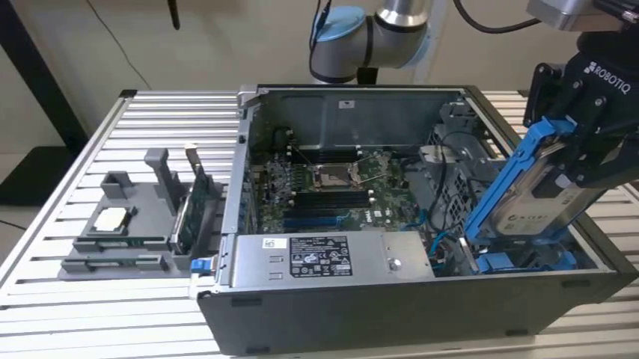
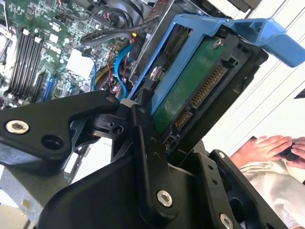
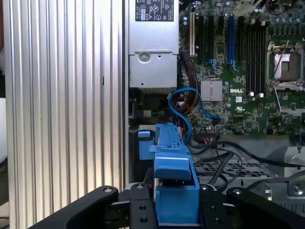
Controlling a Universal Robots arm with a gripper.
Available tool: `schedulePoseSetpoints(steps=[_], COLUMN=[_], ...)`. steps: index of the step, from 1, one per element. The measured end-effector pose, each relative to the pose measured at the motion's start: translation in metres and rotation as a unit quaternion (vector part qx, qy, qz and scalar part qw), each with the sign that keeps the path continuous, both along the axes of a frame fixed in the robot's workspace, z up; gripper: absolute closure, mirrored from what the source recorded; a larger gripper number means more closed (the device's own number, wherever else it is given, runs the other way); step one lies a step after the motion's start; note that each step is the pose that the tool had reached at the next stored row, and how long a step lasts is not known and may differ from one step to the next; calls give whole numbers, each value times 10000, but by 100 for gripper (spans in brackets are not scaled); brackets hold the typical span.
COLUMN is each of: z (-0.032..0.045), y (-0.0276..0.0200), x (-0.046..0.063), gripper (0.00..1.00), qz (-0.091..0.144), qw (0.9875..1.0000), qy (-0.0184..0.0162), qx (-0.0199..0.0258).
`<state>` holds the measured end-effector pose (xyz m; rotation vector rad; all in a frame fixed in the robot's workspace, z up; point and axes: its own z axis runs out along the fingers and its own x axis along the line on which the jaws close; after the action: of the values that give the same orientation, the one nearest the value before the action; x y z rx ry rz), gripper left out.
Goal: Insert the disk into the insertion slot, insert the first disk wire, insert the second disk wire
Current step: 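Insert the disk into the insertion slot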
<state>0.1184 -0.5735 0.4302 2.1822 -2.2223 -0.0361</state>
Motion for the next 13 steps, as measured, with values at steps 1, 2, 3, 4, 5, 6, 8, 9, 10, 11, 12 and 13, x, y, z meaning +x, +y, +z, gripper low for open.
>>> schedulePoseSetpoints(steps=[1, 2, 3, 4, 5, 6, 8, 9, 10, 11, 12, 13], z=[-8, -18, -27, -38, -69, -106, -132, -170, -185, -194, -203, -213], y=[0, 0, 0, 0, 0, 0, 0, 1, 0, 0, 1, 1], x=[19, 39, 59, 75, 87, 91, 91, 92, 96, 97, 100, 101], gripper=[67, 67, 67, 67, 67, 67, 67, 67, 67, 67, 67, 67], qz=[0, 0, 0, 1, 1, 0, 1, 1, 1, 1, 1, 1], qw=[10000, 10000, 10000, 10000, 10000, 10000, 10000, 10000, 10000, 10000, 10000, 10000], qy=[0, 0, 0, 0, 0, 0, -1, -1, -1, -1, -1, -1], qx=[-1, -1, -1, -1, 0, 0, 3, 15, 19, 20, 22, 23])
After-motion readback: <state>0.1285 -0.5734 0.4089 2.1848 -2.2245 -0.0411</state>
